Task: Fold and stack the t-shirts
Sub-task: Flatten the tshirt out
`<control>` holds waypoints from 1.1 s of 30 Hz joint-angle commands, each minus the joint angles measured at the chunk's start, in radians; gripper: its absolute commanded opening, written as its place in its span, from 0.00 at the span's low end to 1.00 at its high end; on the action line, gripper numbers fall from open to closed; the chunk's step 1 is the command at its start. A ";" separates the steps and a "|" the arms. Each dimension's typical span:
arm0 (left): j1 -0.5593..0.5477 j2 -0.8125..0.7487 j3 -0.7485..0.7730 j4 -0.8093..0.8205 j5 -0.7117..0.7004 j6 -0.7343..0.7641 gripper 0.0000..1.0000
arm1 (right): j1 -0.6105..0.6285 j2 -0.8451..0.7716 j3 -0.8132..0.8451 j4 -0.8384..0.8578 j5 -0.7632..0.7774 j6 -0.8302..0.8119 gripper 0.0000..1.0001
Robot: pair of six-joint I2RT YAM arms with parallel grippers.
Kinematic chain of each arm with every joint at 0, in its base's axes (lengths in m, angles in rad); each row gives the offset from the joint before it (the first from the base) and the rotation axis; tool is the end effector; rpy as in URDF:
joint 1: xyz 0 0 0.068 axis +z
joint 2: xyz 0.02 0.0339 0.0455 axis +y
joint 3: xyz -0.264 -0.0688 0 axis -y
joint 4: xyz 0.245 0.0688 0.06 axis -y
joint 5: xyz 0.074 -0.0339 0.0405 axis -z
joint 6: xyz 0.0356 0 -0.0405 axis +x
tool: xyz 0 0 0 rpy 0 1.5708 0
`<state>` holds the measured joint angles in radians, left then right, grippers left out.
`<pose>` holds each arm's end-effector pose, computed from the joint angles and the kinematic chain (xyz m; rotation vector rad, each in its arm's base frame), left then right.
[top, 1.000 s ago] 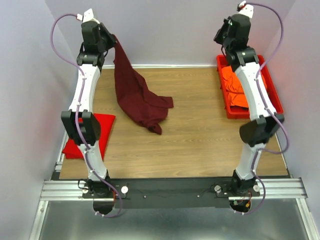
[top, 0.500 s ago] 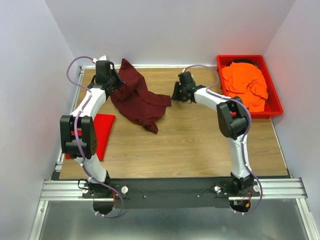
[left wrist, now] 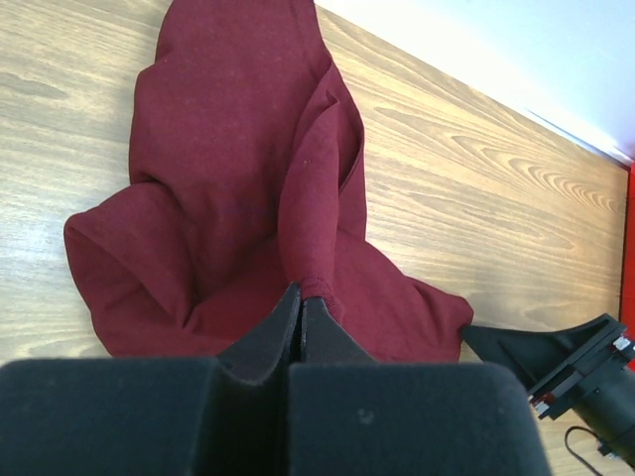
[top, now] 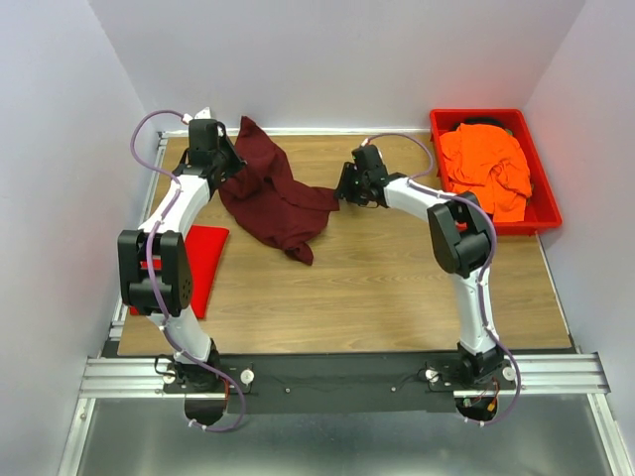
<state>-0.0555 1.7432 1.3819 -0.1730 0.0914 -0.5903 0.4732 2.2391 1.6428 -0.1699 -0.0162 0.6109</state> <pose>0.4091 -0.0260 0.2874 -0.5114 2.0779 -0.4799 0.4439 0.2279 0.1568 0.1572 2.3997 0.5446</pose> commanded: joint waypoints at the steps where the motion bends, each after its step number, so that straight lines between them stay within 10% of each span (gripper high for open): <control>1: -0.001 -0.011 0.029 0.013 0.004 0.015 0.00 | 0.027 -0.004 -0.050 0.018 -0.016 0.027 0.56; 16: -0.001 -0.008 0.028 0.010 0.002 0.017 0.00 | 0.077 0.005 -0.087 0.033 0.007 0.056 0.53; 24: 0.000 -0.004 0.062 -0.013 -0.010 0.024 0.00 | 0.071 -0.025 -0.026 0.012 0.070 0.047 0.00; 33: 0.005 -0.043 0.186 -0.109 -0.084 0.076 0.00 | -0.011 -0.223 0.143 -0.111 0.180 -0.057 0.01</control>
<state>-0.0544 1.7424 1.5154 -0.2337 0.0624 -0.5545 0.5083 2.1685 1.7023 -0.2268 0.0704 0.6098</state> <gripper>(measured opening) 0.007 0.012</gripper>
